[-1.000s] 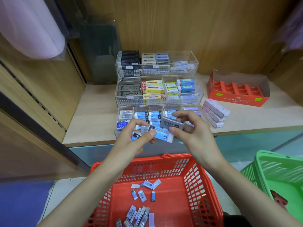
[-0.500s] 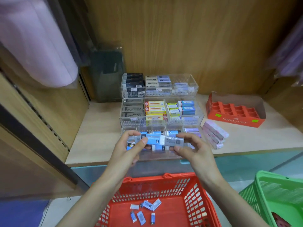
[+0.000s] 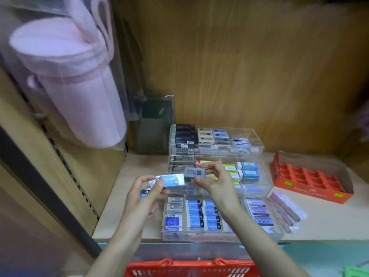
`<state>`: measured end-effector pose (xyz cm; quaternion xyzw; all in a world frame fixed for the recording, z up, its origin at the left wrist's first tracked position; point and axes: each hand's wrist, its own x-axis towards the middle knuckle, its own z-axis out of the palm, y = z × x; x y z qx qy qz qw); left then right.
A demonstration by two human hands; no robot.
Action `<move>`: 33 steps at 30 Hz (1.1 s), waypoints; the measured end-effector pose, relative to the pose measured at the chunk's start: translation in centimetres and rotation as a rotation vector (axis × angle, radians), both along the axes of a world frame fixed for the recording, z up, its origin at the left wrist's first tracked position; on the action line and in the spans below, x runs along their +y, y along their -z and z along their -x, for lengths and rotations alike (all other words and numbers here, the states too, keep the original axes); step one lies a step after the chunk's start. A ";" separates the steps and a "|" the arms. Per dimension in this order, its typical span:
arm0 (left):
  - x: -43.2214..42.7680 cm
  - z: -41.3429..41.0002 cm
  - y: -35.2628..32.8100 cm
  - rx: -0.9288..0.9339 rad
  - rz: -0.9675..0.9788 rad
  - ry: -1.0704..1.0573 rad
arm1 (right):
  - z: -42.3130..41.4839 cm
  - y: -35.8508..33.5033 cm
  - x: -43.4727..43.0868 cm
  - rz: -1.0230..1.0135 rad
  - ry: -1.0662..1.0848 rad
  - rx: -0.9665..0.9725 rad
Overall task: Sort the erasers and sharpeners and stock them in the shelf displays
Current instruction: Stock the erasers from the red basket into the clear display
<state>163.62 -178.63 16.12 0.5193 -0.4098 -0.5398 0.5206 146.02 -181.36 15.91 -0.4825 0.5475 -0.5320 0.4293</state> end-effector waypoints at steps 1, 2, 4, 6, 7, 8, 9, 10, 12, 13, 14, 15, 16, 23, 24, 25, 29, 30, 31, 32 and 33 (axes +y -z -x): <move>-0.2 -0.2 0.0 0.010 0.005 -0.011 | -0.3 -0.1 -1.0 0.003 0.014 -0.009; -0.4 -0.3 -0.1 0.022 0.008 -0.019 | -0.5 0.0 -1.8 0.006 0.028 -0.025; -0.8 -0.2 0.0 0.043 0.014 -0.026 | -0.5 0.2 -2.8 0.005 0.044 -0.048; -0.9 0.4 0.1 0.067 0.004 -0.010 | -0.1 0.5 -2.9 0.004 0.049 -0.051; -1.1 0.8 0.0 0.071 -0.002 0.003 | 0.2 0.6 -2.9 0.005 0.049 -0.048; -1.2 1.1 0.0 0.067 -0.009 0.016 | 0.5 0.7 -2.8 0.002 0.053 -0.044; -1.5 1.5 0.0 0.065 -0.013 0.024 | 0.8 0.6 -2.9 0.002 0.060 -0.033; -1.8 1.8 -0.2 0.066 -0.015 0.028 | 1.3 0.4 -3.1 0.010 0.067 -0.025; -2.9 2.0 -0.5 0.060 -0.006 0.024 | 2.5 -0.5 -4.2 0.051 0.084 0.000; -3.5 2.1 -0.5 0.052 0.003 0.025 | 3.3 -1.0 -5.0 0.087 0.106 0.043; -4.0 2.2 -0.7 0.039 0.010 0.032 | 4.1 -1.5 -6.0 0.119 0.139 0.112; -4.5 2.3 -0.7 0.030 0.017 0.038 | 5.1 -1.9 -7.0 0.142 0.174 0.181; -4.8 2.6 -0.7 0.027 0.019 0.043 | 5.9 -2.3 -7.9 0.156 0.197 0.240; -6.1 3.4 0.2 0.015 0.005 0.039 | 7.6 -1.8 -15.2 0.078 0.231 0.778; -6.1 3.4 0.2 0.027 0.002 0.035 | 7.4 -1.8 -16.1 0.056 0.215 0.825; -6.2 3.4 0.2 0.046 0.000 0.031 | 7.3 -1.7 -16.7 0.042 0.194 0.861; -6.2 3.5 0.0 0.085 0.013 0.046 | 7.1 -1.2 -18.0 0.040 0.163 1.061; -6.2 3.5 0.0 0.076 0.018 0.048 | 7.1 -1.1 -18.2 0.030 0.168 1.102; -6.3 3.5 0.2 0.068 0.022 0.049 | 7.1 -1.0 -18.4 0.027 0.173 1.132; -6.3 3.5 0.3 0.064 0.023 0.048 | 7.1 -1.0 -18.4 0.019 0.169 1.169; -6.4 3.5 0.5 0.067 0.022 0.043 | 7.1 -1.1 -18.4 0.006 0.161 1.192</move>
